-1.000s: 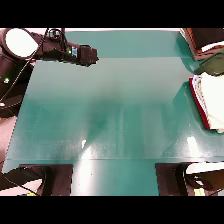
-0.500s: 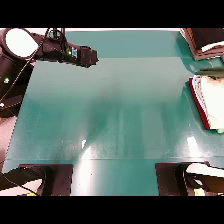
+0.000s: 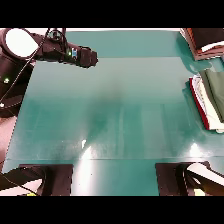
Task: Fold the shirts.
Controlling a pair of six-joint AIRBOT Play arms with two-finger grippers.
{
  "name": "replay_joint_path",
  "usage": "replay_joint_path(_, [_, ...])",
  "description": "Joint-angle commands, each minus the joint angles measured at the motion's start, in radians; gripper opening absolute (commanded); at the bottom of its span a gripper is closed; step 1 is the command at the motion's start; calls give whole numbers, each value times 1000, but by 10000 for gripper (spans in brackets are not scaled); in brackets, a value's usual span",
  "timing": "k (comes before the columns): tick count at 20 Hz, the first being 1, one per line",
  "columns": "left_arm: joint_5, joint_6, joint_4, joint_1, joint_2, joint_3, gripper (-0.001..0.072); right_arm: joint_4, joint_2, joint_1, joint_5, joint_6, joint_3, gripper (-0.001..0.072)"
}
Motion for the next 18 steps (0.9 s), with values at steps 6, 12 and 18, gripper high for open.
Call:
replay_joint_path(6, [0, 3, -1, 0, 0, 0, 26, 267, 25, 38, 27, 20, 169, 680])
replay_joint_path(12, [-2, 3, 8, 0, 0, 0, 26, 364, 25, 607, -6, 19, 294, 669])
replay_joint_path(18, [62, 3, 0, 0, 0, 0, 26, 364, 25, 982, -108, -19, 293, 16])
